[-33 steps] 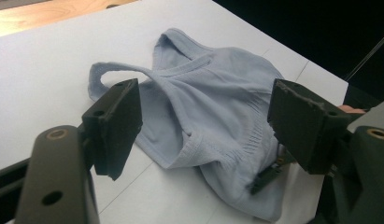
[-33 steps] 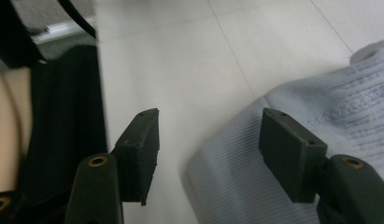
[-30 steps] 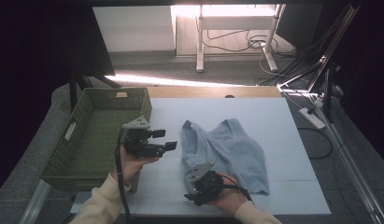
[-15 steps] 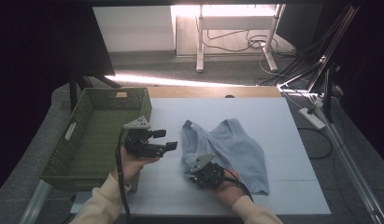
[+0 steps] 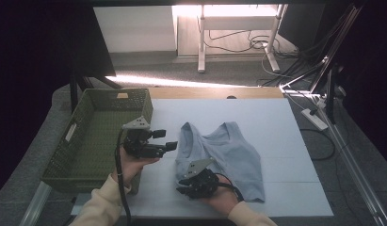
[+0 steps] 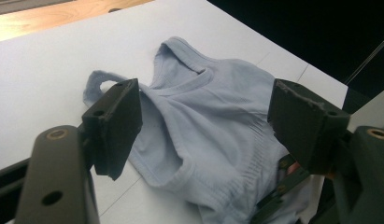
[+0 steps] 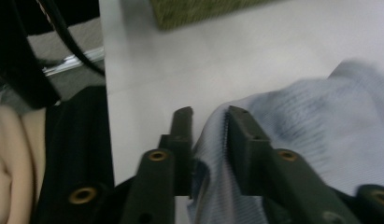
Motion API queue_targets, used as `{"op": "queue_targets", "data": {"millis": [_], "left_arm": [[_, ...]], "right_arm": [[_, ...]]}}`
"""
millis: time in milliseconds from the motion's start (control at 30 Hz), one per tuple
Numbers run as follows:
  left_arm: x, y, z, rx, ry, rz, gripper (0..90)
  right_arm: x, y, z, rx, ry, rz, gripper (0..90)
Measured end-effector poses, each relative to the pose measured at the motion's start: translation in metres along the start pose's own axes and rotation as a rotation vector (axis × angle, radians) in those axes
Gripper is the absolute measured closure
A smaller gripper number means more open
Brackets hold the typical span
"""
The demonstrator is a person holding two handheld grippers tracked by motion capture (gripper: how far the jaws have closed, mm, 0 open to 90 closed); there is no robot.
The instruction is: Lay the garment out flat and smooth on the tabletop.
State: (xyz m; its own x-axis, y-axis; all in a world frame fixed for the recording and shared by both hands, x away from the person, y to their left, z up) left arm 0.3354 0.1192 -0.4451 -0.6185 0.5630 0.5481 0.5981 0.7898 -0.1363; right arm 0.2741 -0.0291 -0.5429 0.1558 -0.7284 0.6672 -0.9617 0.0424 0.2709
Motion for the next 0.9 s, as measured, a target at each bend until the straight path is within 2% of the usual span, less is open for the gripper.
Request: {"op": "queue_targets", "data": {"millis": [67,133,200,300,400,533,633,900], "left_arm": [[0.000,0.000,0.000,-0.001,-0.001,0.000,26.5],[0.000,0.000,0.000,0.000,-0.002,-0.001,26.5],[0.000,0.000,0.000,0.000,-0.002,-0.001,26.5],[0.000,0.000,0.000,0.000,-0.001,0.000,26.5],[0.000,0.000,0.000,0.000,-0.001,-0.002,26.5],[-0.001,-0.001,0.000,-0.002,0.000,0.001,26.5],[-0.002,-0.001,0.000,-0.004,0.003,0.001,26.4],[-0.002,-0.001,0.001,-0.004,0.004,0.001,26.4]], "right_arm": [[-0.001,0.001,0.001,0.017,0.003,0.021,53.9],[0.008,0.001,-0.003,0.025,-0.042,0.046,45.3],[0.020,-0.002,-0.005,0.011,-0.082,0.074,42.2],[0.040,-0.008,-0.001,-0.015,-0.129,0.105,42.1],[0.059,-0.018,0.007,-0.030,-0.128,0.181,42.1],[0.081,-0.036,0.018,-0.085,-0.137,0.272,42.2],[0.095,-0.052,0.027,-0.123,-0.153,0.323,42.2],[0.126,-0.076,0.039,-0.201,-0.207,0.402,42.4]]}}
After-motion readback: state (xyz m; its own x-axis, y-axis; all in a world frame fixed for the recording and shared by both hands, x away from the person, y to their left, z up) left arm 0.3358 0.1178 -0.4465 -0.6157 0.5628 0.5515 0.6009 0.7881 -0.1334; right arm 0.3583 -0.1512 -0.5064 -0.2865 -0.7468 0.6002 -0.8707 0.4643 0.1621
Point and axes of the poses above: each handheld gripper's, and its own axes: x roughly backward along the jaws, z roughly out of its underside, y roughly to its left, the point moved 6 cm from there along -x, roughly forward along the jaws, and after that the axes turned 15 degrees about -z, right-handed, at the moved point
